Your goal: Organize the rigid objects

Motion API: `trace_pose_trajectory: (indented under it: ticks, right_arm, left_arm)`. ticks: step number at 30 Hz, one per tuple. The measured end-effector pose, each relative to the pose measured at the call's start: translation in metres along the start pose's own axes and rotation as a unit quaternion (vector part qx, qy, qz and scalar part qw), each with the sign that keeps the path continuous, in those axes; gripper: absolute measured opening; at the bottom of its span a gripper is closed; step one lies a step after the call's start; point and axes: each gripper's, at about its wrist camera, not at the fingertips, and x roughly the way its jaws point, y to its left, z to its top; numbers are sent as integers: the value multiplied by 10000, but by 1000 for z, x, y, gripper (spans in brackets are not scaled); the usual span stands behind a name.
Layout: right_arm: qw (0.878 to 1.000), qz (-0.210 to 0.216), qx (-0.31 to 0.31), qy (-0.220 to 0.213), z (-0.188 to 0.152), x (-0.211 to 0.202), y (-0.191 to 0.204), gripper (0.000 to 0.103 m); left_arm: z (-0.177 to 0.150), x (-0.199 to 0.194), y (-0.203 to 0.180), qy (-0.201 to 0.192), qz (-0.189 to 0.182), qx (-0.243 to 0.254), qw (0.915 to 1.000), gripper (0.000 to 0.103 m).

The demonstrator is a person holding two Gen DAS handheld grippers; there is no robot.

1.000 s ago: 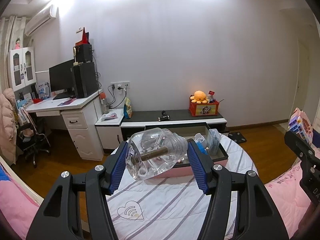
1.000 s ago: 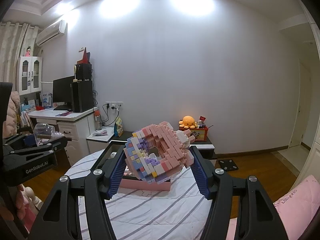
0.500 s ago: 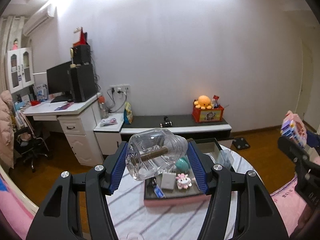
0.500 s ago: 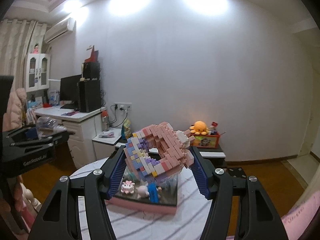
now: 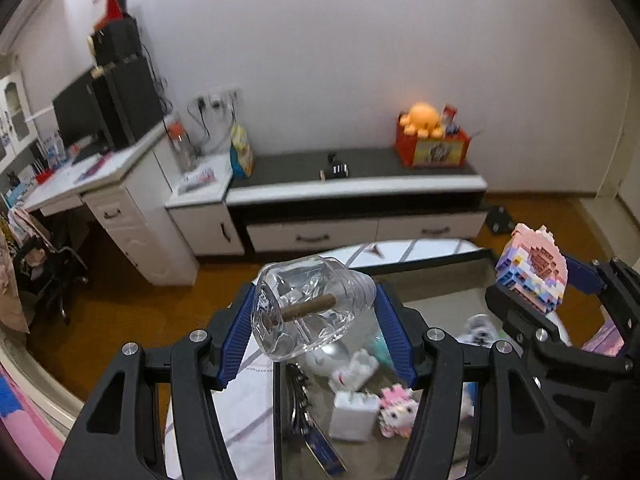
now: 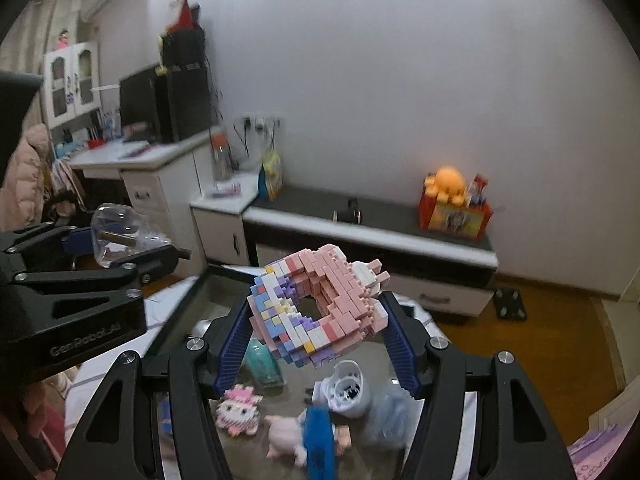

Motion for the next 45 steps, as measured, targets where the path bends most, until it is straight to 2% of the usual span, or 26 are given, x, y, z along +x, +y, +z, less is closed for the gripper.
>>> trace_pose_trajectory:
  ticks: [5,7,13,17,22,31,34,35,36,39,45]
  right_arm:
    - [9969,-21,69,781,0,70,-15,63]
    - [9952,-88,80,974,-2,88,-19,63]
    - [9900,-105,80,1402,-12,110,-24,63]
    - [9882,-97,106,1528,-11,118,-24,63]
    - [9885,-240,23,1495,-7,114,-21,63]
    - [9896,-196,227,1407,-1,107,-33,64]
    - [9907,-206,268,1319,2,102,-35,74]
    - [9913,-235,269,1270,3,100,-36,80]
    - [9917,-278,269,1228,4,98,-36,80]
    - [9919,-350,262,1191,5,95,-36,80]
    - [9914,-432,228,1217,6,97,-36,80]
  left_arm:
    - [8,59,5,629,11,-117,9979,61]
    - [7,71,5,740,44,-125,9972,61]
    - [5,86,-2,925,45,-9,9957,61]
    - [6,93,-2,995,103,34,9950,61]
    - [5,105,-8,1152,108,112,9932,61]
    - [4,107,-16,1200,157,219,9924,61]
    - [3,106,-16,1196,131,213,9925,62]
    - [4,105,-15,1211,133,193,9924,64]
    - [4,104,-15,1225,132,183,9922,72]
    - [5,98,-12,1132,99,133,9934,83]
    - [6,92,-10,1093,100,102,9939,83]
